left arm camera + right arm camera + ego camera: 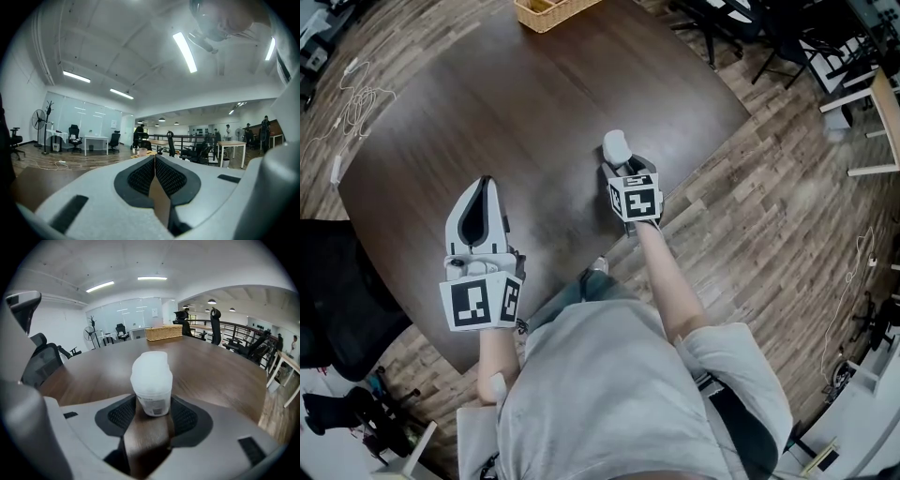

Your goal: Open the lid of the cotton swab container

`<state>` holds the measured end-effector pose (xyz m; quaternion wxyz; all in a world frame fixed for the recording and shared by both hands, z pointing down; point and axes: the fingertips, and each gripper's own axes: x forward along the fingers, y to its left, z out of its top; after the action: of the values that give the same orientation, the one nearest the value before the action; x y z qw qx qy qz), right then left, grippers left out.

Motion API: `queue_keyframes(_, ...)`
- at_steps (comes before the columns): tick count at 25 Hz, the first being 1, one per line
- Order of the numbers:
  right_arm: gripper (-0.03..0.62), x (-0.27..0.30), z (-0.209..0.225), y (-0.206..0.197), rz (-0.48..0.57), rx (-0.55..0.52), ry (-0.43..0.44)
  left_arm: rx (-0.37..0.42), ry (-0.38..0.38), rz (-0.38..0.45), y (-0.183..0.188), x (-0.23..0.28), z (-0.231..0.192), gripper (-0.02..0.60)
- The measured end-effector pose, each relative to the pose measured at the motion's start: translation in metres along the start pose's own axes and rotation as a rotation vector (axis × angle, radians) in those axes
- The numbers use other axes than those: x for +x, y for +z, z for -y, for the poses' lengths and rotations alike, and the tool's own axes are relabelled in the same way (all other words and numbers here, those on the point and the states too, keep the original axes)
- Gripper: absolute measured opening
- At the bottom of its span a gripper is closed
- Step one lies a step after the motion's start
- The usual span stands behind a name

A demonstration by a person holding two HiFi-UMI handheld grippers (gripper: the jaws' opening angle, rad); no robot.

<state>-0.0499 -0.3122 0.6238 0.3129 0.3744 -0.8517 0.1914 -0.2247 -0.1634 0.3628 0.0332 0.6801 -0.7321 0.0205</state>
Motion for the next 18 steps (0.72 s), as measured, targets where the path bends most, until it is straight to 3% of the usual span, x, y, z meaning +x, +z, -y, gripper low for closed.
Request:
queue_keyframes(8, 0.198, 0.015, 0.003, 0.008, 0.010, -0.023, -0.055, 0.002, 0.030, -0.013, -0.003, -0.005, -0.017, 0.012)
queue_keyframes(18, 0.196, -0.015, -0.012, 0.031, 0.127, -0.121, 0.016, 0.015, -0.018, -0.005, 0.000, 0.008, -0.010, 0.012)
